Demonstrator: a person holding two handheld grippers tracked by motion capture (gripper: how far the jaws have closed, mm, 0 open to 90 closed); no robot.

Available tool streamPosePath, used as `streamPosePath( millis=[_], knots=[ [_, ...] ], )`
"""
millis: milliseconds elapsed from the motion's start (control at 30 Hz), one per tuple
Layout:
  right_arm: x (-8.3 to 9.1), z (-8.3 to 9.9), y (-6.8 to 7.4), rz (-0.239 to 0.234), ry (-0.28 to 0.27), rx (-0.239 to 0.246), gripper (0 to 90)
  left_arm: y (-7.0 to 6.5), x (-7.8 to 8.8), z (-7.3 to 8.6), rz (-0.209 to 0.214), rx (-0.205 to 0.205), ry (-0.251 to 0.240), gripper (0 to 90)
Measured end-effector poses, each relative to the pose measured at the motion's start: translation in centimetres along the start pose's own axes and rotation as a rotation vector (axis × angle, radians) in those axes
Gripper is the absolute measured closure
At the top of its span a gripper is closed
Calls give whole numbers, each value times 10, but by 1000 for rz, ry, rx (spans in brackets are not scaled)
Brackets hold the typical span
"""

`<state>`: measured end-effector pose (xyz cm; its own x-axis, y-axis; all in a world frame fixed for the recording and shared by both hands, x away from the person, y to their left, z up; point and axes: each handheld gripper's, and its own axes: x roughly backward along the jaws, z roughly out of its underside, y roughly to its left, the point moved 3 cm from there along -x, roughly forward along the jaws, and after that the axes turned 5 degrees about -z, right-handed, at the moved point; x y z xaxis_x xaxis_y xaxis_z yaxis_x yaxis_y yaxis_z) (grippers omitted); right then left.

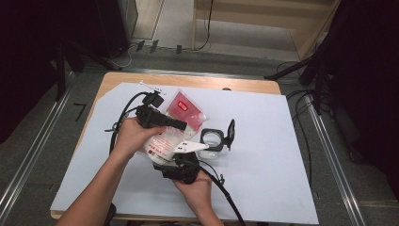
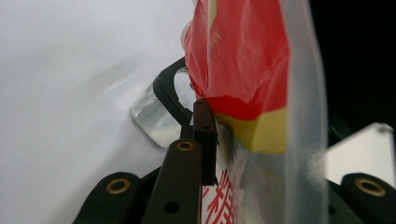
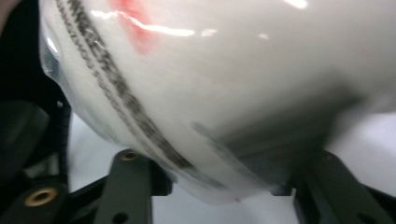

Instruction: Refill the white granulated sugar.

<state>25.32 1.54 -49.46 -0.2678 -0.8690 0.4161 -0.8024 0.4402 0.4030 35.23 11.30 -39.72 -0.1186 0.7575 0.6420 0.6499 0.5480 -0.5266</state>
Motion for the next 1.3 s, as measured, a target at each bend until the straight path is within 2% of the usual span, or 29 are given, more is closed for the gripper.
streamPosePath(
  millis=[67, 133, 200, 267, 400, 467, 533, 667, 733, 800, 867, 933, 967, 1000, 1100, 1167, 1300],
  knots=[
    [-3, 1, 3, 33, 24, 35, 516, -3, -4, 0, -10, -3, 18, 843],
    [-5, 2, 6, 53, 33, 50, 522, -6, -6, 0, -17, -4, 34, 849],
    [-6, 3, 7, 54, 39, 46, 559, -7, -9, 0, -10, 1, 40, 846],
    [-6, 4, 10, 53, 45, 50, 570, -10, -10, 1, -7, -26, 54, 839],
    [-5, 4, 10, 36, 32, 31, 577, -19, -11, 0, -17, -77, 73, 790],
    [-5, 4, 10, 25, 14, 6, 580, -22, -11, 0, -3, -91, 77, 776],
    [-2, 4, 10, 29, -7, 0, 584, -25, -10, -1, 3, -100, 72, 756],
    [4, 3, 6, 8, -53, -67, 602, -31, -8, 0, -11, -141, 85, 726],
    [6, 3, 4, 8, -65, -77, 609, -33, -6, 0, -7, -154, 88, 725],
    [7, 3, 4, 20, -65, -66, 612, -34, -2, 0, -18, -164, 94, 735],
    [7, 3, 5, 30, -60, -48, 610, -35, 0, 0, -38, -165, 98, 790],
    [6, 2, 7, 38, -53, -25, 602, -35, 0, 0, -33, -156, 94, 834],
    [6, 1, 9, 47, -47, -5, 602, -35, -1, 0, -26, -142, 97, 839],
    [5, 1, 11, 48, -42, 12, 602, -36, -1, 0, -37, -137, 102, 844],
    [2, -2, 18, 48, -34, 47, 585, -40, -2, 0, -66, -146, 101, 836],
    [1, -4, 20, 54, -37, 49, 576, -42, -1, -1, -80, -154, 99, 833],
    [1, -7, 20, 45, -36, 39, 613, -43, 1, -1, -80, -139, 91, 821]
  ],
)
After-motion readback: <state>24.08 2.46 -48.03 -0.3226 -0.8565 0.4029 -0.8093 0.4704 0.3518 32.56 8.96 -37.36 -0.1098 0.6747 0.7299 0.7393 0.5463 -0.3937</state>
